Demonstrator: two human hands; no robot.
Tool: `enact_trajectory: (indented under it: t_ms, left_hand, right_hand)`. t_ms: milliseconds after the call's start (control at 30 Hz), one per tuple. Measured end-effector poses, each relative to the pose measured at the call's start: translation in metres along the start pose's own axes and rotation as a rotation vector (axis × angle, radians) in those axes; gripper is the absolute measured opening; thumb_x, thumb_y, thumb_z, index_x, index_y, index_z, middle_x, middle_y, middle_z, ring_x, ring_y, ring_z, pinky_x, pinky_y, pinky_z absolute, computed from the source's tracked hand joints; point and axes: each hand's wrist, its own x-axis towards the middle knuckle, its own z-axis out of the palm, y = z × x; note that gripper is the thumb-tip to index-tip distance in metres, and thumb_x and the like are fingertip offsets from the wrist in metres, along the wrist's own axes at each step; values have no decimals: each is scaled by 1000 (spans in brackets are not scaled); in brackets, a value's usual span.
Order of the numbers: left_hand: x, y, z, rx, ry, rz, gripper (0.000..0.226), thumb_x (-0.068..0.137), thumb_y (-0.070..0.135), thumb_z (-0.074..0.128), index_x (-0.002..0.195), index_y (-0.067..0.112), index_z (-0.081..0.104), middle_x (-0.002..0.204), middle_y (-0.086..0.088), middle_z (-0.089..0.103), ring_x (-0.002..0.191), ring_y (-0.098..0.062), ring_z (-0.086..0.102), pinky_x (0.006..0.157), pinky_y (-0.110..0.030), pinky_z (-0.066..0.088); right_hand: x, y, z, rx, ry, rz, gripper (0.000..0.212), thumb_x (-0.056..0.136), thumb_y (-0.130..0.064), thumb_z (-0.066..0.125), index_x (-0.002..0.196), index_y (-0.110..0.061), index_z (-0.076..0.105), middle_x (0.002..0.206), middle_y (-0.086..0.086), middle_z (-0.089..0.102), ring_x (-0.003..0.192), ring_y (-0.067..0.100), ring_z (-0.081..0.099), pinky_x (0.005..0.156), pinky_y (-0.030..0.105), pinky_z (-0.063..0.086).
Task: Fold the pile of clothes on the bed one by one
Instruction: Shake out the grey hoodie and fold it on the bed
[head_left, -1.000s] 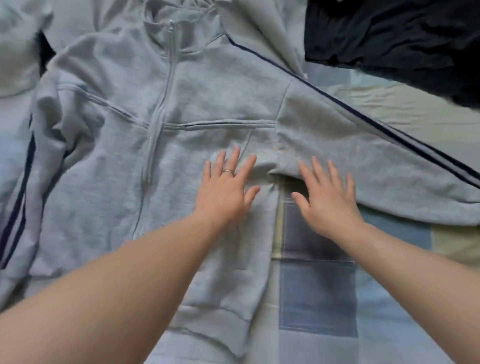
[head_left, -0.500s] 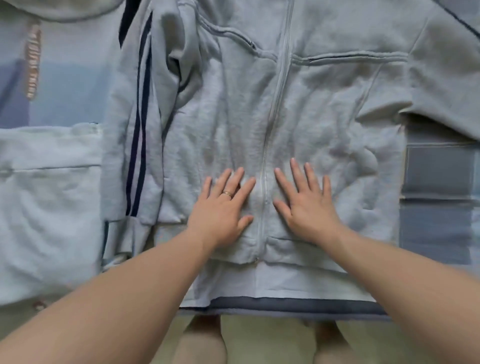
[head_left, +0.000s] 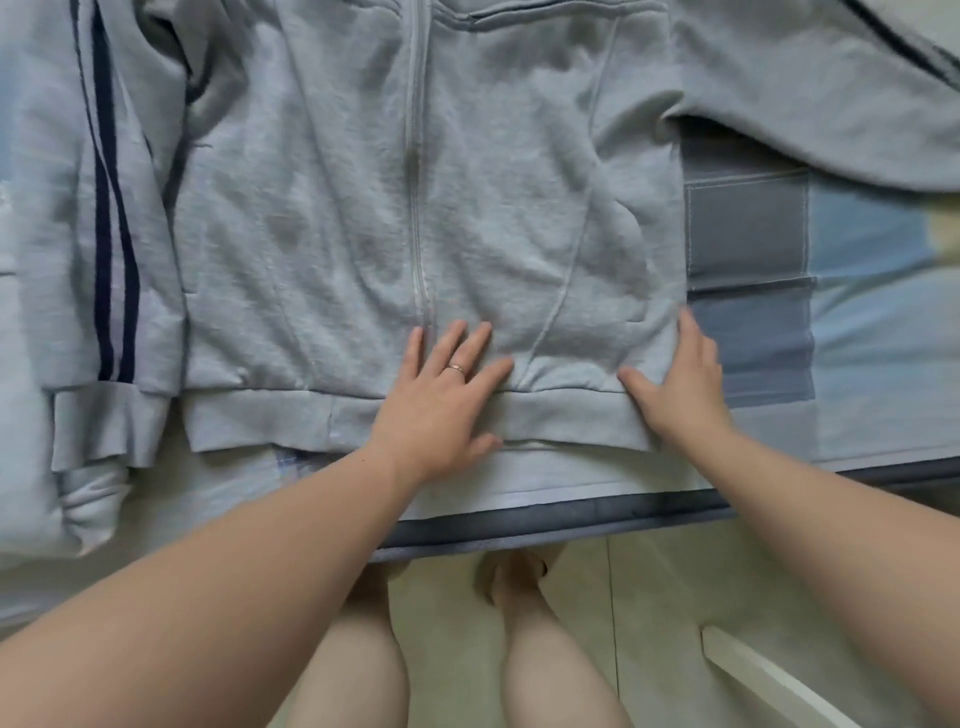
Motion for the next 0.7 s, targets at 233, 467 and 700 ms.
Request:
enact_trajectory:
  t_ms: [233, 467, 700]
  left_hand:
    - [19, 56, 20, 83, 152, -37, 29, 82, 20, 66, 111, 20, 64, 120, -2, 62, 109, -34, 52, 84, -43, 36]
    - [30, 96, 16, -34, 25, 36, 27, 94, 20, 52, 120, 21, 58, 119, -1, 59, 104, -29, 49, 77, -38, 38]
    - [-21, 53, 9, 97, 42, -76, 54, 82, 23, 63, 134, 30, 47, 152, 0, 36, 137, -28, 33, 105, -40, 26]
  right_hand:
    - [3, 13, 1, 366, -172, 249, 28, 92, -26, 69, 114, -8, 66, 114, 10, 70, 101, 30, 65, 91, 42, 53]
    - [-15, 45, -15, 330, -29, 289, 16, 97, -24, 59, 107, -12, 64, 103, 5, 66, 97, 30, 61, 76, 31, 39]
    - [-58, 7, 5, -246, 125, -160, 80, 85, -33, 68, 153, -22, 27, 161, 5, 22, 147, 30, 22, 118, 48, 21]
